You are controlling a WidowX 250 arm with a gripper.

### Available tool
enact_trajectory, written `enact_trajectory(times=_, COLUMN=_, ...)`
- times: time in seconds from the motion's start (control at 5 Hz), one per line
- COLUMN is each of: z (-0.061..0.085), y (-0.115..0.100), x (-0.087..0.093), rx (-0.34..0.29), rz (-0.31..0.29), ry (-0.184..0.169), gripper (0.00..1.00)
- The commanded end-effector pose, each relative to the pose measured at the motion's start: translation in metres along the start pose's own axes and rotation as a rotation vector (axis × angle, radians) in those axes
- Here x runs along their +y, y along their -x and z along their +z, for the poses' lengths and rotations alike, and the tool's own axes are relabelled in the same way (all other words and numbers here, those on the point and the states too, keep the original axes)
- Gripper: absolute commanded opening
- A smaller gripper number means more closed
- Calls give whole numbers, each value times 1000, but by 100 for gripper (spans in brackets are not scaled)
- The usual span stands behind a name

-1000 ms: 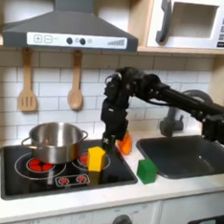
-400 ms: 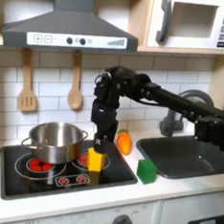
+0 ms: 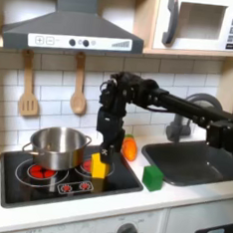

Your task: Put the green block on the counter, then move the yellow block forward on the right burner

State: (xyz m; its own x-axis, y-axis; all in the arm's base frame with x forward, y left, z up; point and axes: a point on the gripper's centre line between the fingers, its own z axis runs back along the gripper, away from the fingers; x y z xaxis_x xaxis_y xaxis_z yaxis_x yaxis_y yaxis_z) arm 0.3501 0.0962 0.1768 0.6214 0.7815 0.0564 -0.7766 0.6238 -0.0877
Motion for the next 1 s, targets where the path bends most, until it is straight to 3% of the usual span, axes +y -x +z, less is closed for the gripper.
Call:
enact_trajectory(times=0.0, z=-6, y=1, x=6, rx=10, rz=14, ry=-9, gripper=100)
enact_trajectory(times=0.6, z=2, y=-9, x=-4, rx=-27, rz=57, ry=17, gripper=100)
enact_trajectory(times=0.8, z=-1, y=-14, x=-1, rx=-23, rz=108, ry=0, gripper=100)
